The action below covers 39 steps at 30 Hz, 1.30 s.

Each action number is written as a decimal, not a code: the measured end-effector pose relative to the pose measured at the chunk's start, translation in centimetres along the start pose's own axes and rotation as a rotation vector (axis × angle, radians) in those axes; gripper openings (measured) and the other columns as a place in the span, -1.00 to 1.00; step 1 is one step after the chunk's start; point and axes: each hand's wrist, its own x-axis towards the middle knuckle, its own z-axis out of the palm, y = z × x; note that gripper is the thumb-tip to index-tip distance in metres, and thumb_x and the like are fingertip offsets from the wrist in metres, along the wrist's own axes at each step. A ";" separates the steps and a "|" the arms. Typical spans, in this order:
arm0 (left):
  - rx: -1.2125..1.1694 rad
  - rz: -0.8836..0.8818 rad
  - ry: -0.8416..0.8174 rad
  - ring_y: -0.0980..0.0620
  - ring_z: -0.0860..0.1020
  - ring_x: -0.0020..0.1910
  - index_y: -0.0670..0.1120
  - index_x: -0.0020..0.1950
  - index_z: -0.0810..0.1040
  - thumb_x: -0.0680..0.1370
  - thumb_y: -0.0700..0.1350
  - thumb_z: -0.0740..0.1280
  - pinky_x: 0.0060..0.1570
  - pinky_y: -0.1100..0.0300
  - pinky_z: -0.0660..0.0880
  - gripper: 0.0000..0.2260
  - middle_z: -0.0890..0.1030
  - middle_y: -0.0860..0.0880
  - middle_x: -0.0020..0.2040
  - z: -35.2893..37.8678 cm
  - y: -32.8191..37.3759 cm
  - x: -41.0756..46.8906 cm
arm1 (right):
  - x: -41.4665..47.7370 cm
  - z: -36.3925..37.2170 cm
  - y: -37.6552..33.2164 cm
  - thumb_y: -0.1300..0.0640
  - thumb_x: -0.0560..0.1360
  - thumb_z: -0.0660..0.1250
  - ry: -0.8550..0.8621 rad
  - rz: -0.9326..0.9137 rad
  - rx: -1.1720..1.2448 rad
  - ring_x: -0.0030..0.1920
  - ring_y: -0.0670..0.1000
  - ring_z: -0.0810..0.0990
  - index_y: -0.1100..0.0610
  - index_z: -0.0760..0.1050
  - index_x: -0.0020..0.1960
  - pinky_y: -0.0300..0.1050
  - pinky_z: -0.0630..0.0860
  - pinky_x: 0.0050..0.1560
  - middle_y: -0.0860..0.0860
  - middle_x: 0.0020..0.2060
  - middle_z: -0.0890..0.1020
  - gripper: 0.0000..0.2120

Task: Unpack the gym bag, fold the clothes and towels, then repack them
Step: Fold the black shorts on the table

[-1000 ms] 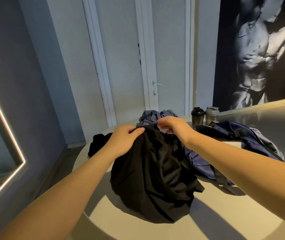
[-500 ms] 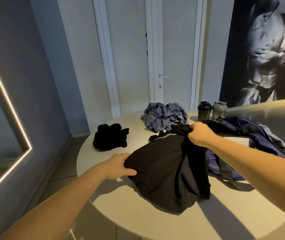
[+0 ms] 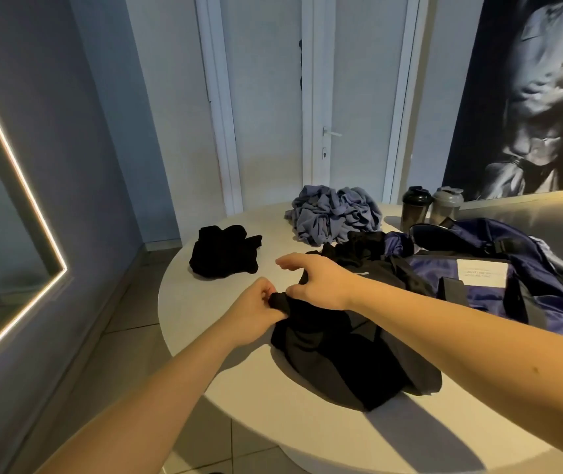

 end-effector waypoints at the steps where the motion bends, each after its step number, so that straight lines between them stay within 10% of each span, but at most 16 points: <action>1: 0.000 0.015 0.029 0.04 0.39 -0.24 -0.08 -0.03 0.39 0.48 -0.06 0.49 -0.21 0.13 0.36 -0.70 0.47 -0.03 -0.20 -0.1 0.5 -0.1 | 0.3 0.1 -0.2 0.05 0.54 0.40 -0.025 0.008 0.027 0.40 -0.07 0.44 -0.01 0.31 0.54 -0.23 0.34 0.32 -0.06 0.40 0.49 -0.39; 7: 0.042 0.082 0.183 -0.06 0.58 -0.18 -0.04 0.05 0.43 0.48 -0.07 0.52 -0.18 -0.01 0.56 -0.70 0.59 -0.08 -0.11 -1.7 3.4 -0.4 | 1.0 -2.1 -1.0 -0.30 0.46 0.42 -0.076 0.097 0.170 0.05 -0.09 0.63 -0.01 0.51 0.37 -0.25 0.48 0.04 -0.06 0.11 0.66 -0.41; 13: -0.008 0.096 0.022 -0.04 0.64 0.00 -0.01 0.09 0.50 0.39 -0.11 0.60 0.03 0.00 0.65 -0.62 0.64 -0.06 0.00 -2.1 4.7 -0.5 | -0.1 -4.8 -0.9 0.20 0.60 0.39 -0.102 0.056 0.306 -0.49 -0.21 0.52 0.23 0.64 0.01 -0.38 0.43 -0.42 -0.15 -0.47 0.61 -0.90; 18: -0.076 0.059 -0.204 0.15 0.63 -0.05 -0.10 0.10 0.60 0.55 0.00 0.47 0.06 0.17 0.53 -0.77 0.67 0.00 -0.05 -2.2 3.5 -0.9 | -0.1 -7.8 0.5 0.28 0.62 0.30 -0.127 0.004 0.433 -0.15 -0.07 0.56 0.13 0.60 -0.06 -0.09 0.49 0.04 -0.02 -0.18 0.64 -0.85; 27: 0.122 -0.024 -0.431 0.13 0.60 0.21 0.07 0.26 0.59 0.59 0.03 0.36 0.26 0.12 0.51 -0.75 0.67 0.14 0.18 0.7 0.0 0.1 | -2.6 -13.1 3.6 0.39 0.63 0.17 -0.025 0.014 0.530 -0.34 -0.05 0.39 0.15 0.48 -0.14 -0.22 0.36 -0.28 0.01 -0.31 0.49 -0.75; 32: 0.409 0.038 -0.352 0.04 0.59 0.01 0.05 0.08 0.59 0.51 0.20 0.35 0.16 -0.10 0.53 -0.72 0.63 -0.05 0.05 0.0 -0.3 1.9 | -4.3 -15.0 6.2 0.40 0.62 0.16 0.036 0.093 0.516 -0.38 0.01 0.43 0.17 0.46 -0.16 -0.15 0.42 -0.32 0.05 -0.34 0.47 -0.75; 39: 0.992 0.345 0.070 0.03 0.49 -0.03 0.03 -0.01 0.58 0.65 0.19 0.24 0.21 0.02 0.35 -0.73 0.53 0.05 -0.11 -8.6 8.3 5.6 | -5.7 -18.3 7.8 0.02 0.60 0.33 0.182 0.093 -0.088 -0.38 0.03 0.40 0.23 0.44 -0.23 -0.07 0.37 -0.25 0.07 -0.40 0.43 -0.66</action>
